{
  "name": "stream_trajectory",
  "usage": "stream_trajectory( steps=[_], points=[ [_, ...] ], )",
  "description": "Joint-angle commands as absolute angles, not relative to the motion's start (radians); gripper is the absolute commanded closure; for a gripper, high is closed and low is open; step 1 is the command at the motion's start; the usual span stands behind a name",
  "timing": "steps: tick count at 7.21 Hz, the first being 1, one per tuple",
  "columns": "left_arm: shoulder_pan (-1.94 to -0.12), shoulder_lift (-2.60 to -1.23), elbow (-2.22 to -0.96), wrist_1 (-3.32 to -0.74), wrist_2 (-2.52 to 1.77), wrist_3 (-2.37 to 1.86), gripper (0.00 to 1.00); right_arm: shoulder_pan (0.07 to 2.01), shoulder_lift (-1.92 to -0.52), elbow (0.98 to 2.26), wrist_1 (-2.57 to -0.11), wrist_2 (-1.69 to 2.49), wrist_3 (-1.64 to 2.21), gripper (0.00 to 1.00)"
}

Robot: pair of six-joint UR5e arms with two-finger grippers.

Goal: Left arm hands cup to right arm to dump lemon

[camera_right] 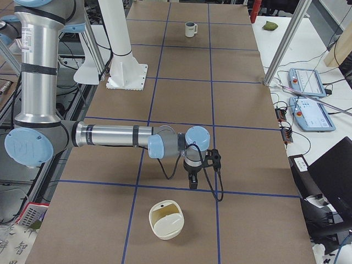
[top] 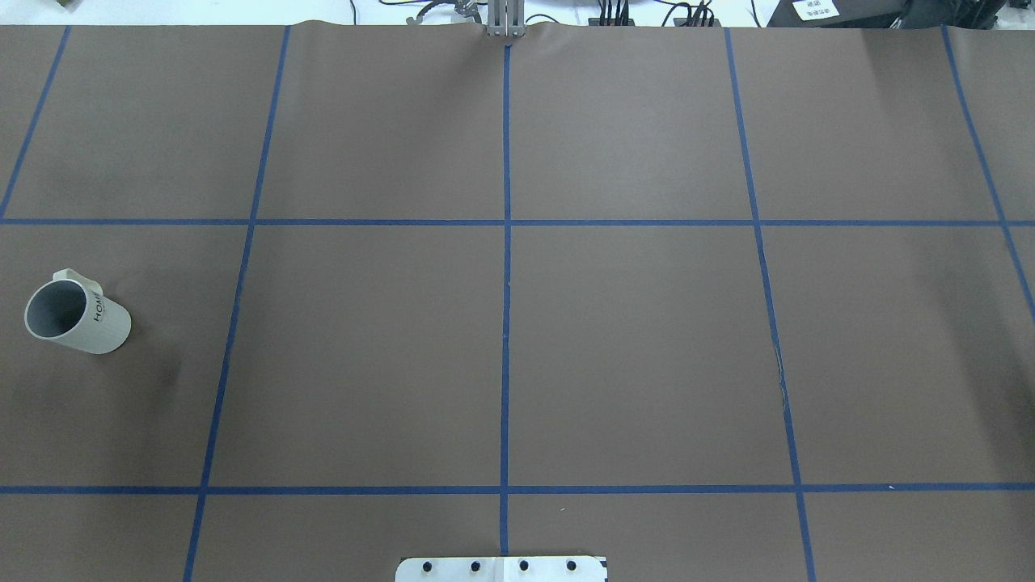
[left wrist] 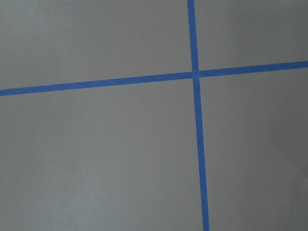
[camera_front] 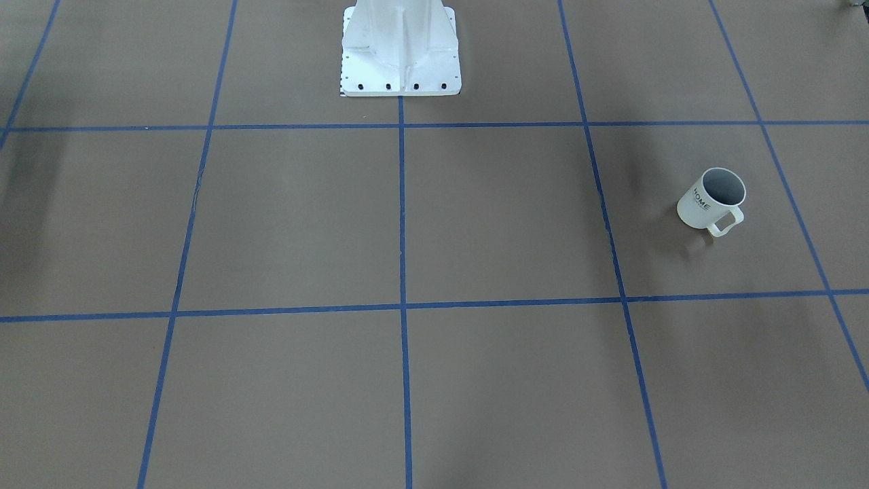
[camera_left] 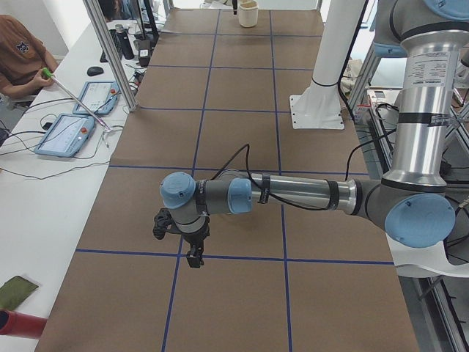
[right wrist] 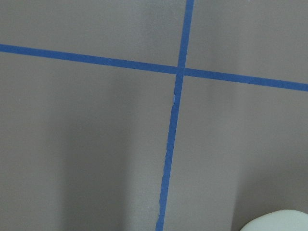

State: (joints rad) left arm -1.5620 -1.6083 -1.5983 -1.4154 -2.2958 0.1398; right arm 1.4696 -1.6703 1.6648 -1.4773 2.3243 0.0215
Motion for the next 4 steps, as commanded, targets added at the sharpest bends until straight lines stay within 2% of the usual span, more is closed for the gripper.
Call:
stream_trajectory(
  steps=[1,4],
  points=[
    [-1.583,-1.576,-1.606,-1.446,-2.309,0.152,0.00,1.470,-1.666,1.675,-1.477,2.324,0.021,0.00],
    [-1.586,-1.526,-1.614,-1.555,-2.356,0.140,0.00,1.470,-1.666,1.681,-1.477,2.324,0.021,0.00]
  ],
)
